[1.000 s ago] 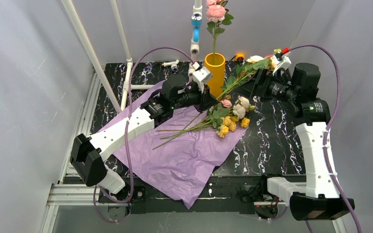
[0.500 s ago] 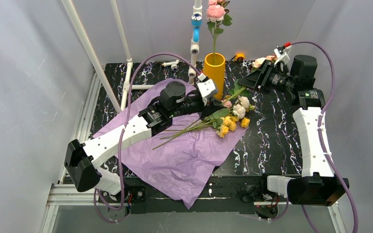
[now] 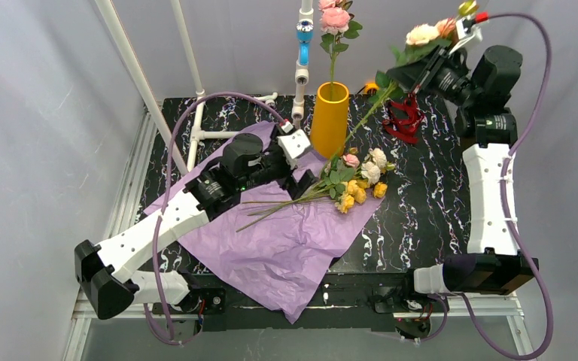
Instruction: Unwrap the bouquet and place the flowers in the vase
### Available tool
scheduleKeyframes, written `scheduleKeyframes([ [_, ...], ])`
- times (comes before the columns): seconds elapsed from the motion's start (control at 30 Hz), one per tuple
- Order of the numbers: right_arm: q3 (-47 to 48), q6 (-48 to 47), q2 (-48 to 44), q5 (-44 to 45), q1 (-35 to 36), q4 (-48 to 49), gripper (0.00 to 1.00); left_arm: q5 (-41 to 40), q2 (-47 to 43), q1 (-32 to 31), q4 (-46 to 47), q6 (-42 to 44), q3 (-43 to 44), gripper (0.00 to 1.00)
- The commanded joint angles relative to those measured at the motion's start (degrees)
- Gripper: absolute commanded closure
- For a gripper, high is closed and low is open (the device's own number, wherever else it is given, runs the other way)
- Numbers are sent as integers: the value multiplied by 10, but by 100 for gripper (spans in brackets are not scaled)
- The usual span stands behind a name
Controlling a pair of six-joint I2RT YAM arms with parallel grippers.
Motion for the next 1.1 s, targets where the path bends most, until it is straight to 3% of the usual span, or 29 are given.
scheduleKeyframes([
  [0.0,109,-36,26,65,-4,143,95,-66,-36,26,-75,-5,-1,2],
  [0.17,217,-86,73,135,-4,167,99,-76,-37,42,-118,-32,15,2],
  [0.4,331,-104,132,158,-3,182,99,-88,-46,56,-99,-17,0,2],
  [0.83,336,-123,190,103,1,142,99,-87,-16,60,-104,-31,11,2],
  [1.07,330,-166,225,92,44,102,99,-101,-4,68,-117,-25,14,2],
])
